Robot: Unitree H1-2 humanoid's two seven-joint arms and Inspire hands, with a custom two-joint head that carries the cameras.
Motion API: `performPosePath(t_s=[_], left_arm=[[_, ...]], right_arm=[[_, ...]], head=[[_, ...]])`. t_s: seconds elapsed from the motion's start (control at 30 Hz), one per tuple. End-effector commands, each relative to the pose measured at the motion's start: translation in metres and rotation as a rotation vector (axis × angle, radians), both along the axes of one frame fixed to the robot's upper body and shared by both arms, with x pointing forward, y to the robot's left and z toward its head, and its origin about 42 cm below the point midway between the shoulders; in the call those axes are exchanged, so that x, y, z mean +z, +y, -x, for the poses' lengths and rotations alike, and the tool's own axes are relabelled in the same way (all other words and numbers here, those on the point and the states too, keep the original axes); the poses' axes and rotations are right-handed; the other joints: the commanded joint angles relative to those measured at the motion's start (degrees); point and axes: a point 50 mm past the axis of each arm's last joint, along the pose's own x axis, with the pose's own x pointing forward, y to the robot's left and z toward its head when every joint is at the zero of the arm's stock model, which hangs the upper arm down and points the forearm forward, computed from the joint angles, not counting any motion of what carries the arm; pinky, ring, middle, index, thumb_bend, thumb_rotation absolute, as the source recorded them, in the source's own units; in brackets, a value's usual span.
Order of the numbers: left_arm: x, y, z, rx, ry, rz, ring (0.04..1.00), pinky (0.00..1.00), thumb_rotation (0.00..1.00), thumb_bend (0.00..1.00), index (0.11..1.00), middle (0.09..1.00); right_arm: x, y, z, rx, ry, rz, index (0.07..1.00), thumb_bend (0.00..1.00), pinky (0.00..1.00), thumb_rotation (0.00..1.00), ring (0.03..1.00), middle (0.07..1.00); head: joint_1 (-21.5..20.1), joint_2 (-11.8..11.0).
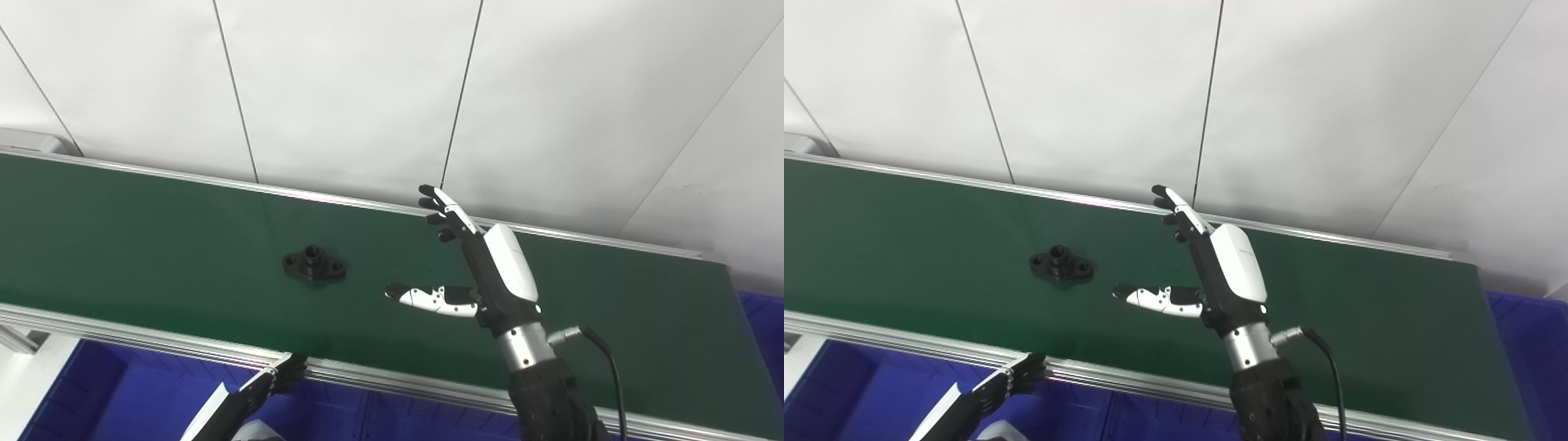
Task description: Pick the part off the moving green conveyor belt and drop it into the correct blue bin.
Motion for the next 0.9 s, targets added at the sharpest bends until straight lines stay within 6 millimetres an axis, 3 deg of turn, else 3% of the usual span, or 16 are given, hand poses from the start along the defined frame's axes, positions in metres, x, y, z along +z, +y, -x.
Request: performPosePath(t_s=[0.0,0.43,0.87], left_arm=[[0.005,0.003,0.000,-0.003,-0.033,0.020,0.859,0.82,0.82,0.82,0.891,0.890],[0.002,0.006,0.000,0.004,-0.022,0.015,0.855,0.82,0.83,0.82,0.891,0.887],[0.000,0.007,0.000,0.002,-0.013,0.017,0.853,0.81,0.84,0.80,0.884,0.885]], right_arm=[[0.011,0.008,-0.011,0.013,-0.032,0.003,0.908,0.78,0.69,0.41,0.785,0.843],[0.002,0.033,-0.051,0.071,-0.004,0.167,0.917,0.78,0.72,0.44,0.810,0.864],[-0.004,0.040,-0.080,0.113,0.044,0.336,0.903,0.80,0.73,0.41,0.812,0.862]], head=[[-0.26,-0.08],[-3.69,-1.58],[-3.80,-1.68]])
